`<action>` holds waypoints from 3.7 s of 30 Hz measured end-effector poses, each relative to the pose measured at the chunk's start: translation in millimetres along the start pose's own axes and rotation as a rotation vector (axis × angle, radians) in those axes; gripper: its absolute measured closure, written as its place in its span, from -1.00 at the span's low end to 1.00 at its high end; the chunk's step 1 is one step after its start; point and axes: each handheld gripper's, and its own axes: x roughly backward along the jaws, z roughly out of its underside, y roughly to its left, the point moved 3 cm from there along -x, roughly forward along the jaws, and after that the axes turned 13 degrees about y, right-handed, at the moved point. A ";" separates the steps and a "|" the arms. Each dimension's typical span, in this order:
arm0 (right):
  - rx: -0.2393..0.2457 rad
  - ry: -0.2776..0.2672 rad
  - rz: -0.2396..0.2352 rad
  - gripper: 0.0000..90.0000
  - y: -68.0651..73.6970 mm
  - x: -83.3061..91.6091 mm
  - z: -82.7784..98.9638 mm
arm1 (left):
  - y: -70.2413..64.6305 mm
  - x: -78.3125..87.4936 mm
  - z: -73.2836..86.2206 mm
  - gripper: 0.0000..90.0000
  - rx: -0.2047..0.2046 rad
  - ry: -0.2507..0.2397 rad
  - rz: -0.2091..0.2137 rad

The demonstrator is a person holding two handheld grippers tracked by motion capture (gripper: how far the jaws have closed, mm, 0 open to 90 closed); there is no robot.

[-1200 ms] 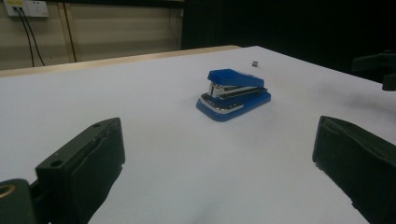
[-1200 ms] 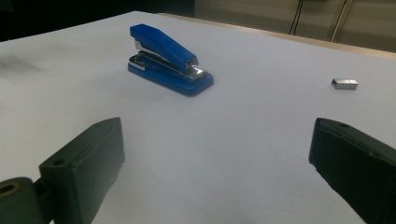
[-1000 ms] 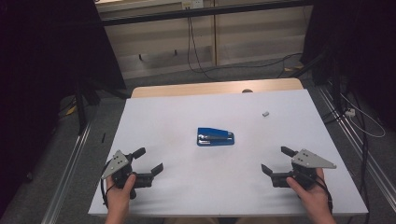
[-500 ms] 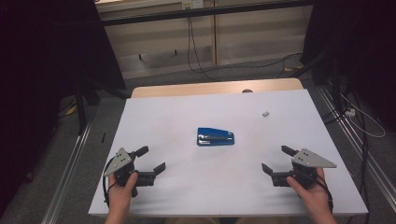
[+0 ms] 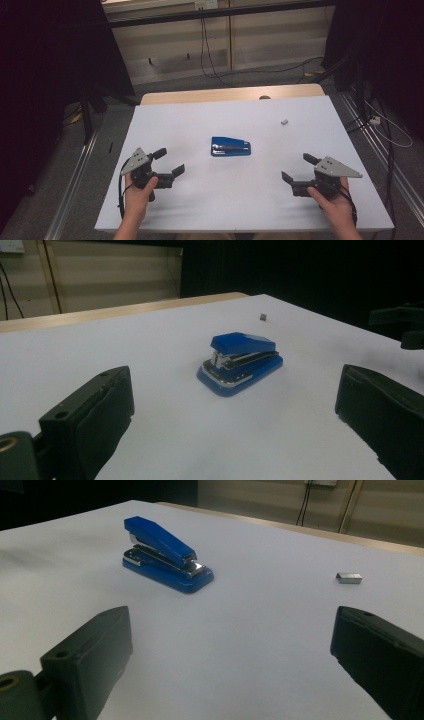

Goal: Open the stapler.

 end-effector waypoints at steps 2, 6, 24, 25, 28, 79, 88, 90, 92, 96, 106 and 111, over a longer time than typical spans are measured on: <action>-0.003 -0.008 0.004 -0.94 -0.5 0.3 -1.8 | 0.4 -4.2 -3.2 -0.95 -0.003 -0.001 0.003; -0.004 -0.018 0.011 -0.94 -0.2 0.2 -5.9 | 1.1 -13.7 -10.6 -0.95 -0.010 -0.001 0.008; 0.031 -0.032 -0.009 -0.93 10.6 -16.8 -29.2 | -2.0 -59.8 -27.3 -0.91 -0.076 0.085 0.017; 0.031 -0.028 -0.012 -0.93 11.1 -18.1 -29.8 | -1.8 -62.7 -28.6 -0.91 -0.075 0.087 0.019; 0.030 -0.026 -0.020 -0.93 12.1 -23.5 -33.6 | -1.0 -67.7 -32.3 -0.90 -0.066 0.081 0.020; 0.037 -0.015 -0.061 -0.92 20.2 -75.4 -64.0 | 5.6 -142.4 -42.3 -0.79 -0.125 0.246 0.091; 0.041 -0.005 -0.058 -0.92 21.7 -76.0 -62.1 | 4.2 -148.8 -36.9 -0.66 -0.137 0.292 0.102; 0.040 -0.005 -0.058 -0.92 21.3 -75.9 -61.8 | 4.7 -150.4 -36.2 -0.65 -0.134 0.297 0.092; 0.039 -0.002 -0.059 -0.92 21.2 -76.2 -61.2 | 5.0 -151.2 -35.5 -0.63 -0.132 0.303 0.090; 0.036 0.000 -0.057 -0.92 20.0 -75.8 -59.8 | 3.7 -153.1 -33.8 -0.60 -0.148 0.320 0.093; 0.029 0.001 -0.055 -0.92 19.1 -74.2 -59.0 | 4.4 -157.1 -31.0 -0.52 -0.160 0.341 0.098; 0.030 0.006 -0.051 -0.92 18.4 -75.1 -57.9 | 5.1 -158.5 -30.6 -0.49 -0.157 0.347 0.102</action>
